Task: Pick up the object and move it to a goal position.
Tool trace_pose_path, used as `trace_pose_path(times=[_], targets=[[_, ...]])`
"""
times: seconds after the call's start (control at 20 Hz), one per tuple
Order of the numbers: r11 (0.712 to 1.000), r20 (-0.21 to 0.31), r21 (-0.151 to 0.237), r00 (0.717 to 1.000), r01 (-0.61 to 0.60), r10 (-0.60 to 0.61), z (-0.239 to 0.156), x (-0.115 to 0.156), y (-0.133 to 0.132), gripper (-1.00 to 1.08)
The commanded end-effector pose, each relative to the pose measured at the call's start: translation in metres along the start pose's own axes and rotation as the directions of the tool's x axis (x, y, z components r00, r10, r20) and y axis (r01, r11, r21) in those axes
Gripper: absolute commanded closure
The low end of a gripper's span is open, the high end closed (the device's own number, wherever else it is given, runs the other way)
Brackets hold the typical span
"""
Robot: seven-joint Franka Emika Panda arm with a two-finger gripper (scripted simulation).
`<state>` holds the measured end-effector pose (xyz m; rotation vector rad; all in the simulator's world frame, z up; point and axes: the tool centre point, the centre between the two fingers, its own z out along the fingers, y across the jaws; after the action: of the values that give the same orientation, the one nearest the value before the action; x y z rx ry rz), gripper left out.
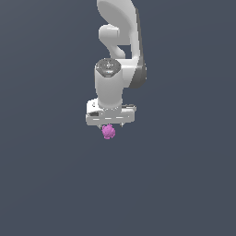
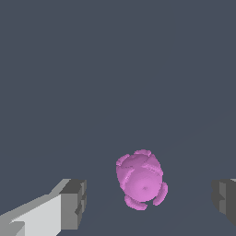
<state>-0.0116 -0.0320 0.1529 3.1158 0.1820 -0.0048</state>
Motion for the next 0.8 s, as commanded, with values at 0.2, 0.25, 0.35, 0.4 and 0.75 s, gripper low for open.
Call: trace_pose_path(times=[0.2, 0.25, 0.35, 0.4, 0.75], targets=[[0.993, -0.002, 0.006, 0.993, 0.115, -0.115, 0.024, -0.015, 0.007, -0.92], [0.991, -0.002, 0.008, 0.991, 0.137, -0.137, 0.028, -0.018, 0.008, -0.92], [0.984, -0.003, 0.010, 0.984, 0.176, -0.176, 0.036, -0.024, 0.010, -0.92], [0.981, -0.004, 0.011, 0.981, 0.193, -0.193, 0.040, -0.026, 0.011, -0.92], [0.959, -0.008, 0.016, 0.959, 0.284, -0.284, 0.057, -0.040, 0.015, -0.92]])
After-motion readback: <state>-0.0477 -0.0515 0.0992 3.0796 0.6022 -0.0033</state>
